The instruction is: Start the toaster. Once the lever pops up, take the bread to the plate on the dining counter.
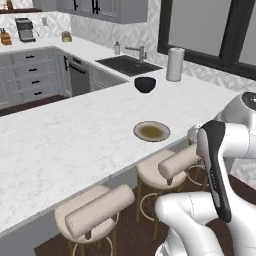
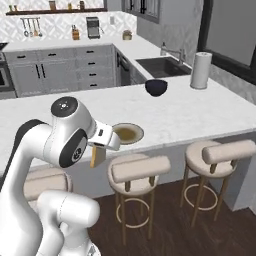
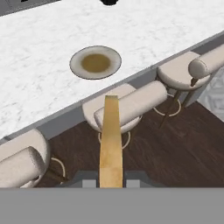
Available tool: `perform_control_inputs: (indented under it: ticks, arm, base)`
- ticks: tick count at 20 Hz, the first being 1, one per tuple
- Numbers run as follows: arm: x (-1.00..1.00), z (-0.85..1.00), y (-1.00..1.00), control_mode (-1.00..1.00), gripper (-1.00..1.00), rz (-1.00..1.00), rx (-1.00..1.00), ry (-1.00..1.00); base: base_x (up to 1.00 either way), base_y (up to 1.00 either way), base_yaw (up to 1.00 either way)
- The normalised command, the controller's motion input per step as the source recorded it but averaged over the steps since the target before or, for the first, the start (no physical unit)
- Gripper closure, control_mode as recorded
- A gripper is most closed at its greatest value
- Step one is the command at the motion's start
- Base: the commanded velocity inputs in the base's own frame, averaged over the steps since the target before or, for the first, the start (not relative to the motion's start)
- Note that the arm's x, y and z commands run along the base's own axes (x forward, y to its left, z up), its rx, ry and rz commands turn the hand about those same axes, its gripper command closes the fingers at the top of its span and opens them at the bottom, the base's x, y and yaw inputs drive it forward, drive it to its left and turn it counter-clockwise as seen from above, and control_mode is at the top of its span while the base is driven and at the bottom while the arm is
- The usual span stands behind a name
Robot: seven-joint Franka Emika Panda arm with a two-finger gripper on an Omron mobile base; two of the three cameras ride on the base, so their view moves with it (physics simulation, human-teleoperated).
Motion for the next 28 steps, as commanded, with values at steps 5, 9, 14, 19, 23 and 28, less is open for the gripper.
perform_control_inputs:
  ticks: [5, 9, 14, 19, 23, 28]
  arm:
    - [0.0, 0.0, 0.0, 1.0, 1.0, 0.0, 0.0, 0.0]
    - [0.0, 0.0, 0.0, 1.0, 1.0, 0.0, 0.0, 0.0]
    - [0.0, 0.0, 0.0, 1.0, 1.0, 0.0, 0.0, 0.0]
    - [0.0, 0.0, 0.0, 1.0, 1.0, 0.0, 0.0, 0.0]
    - [0.46, -0.03, -0.06, -1.0, 1.0, 0.09, 0.09, 0.06]
    - [0.92, -0.37, 0.0, -1.0, 1.0, 0.17, 0.14, 0.09]
  base:
    - [0.13, -0.7, 0.55]
    - [0.03, -0.68, 0.57]
    - [0.17, -0.74, 0.53]
    - [0.51, -0.81, 0.39]
    - [0.39, -0.21, 0.11]
    - [0.0, 0.0, 0.0]
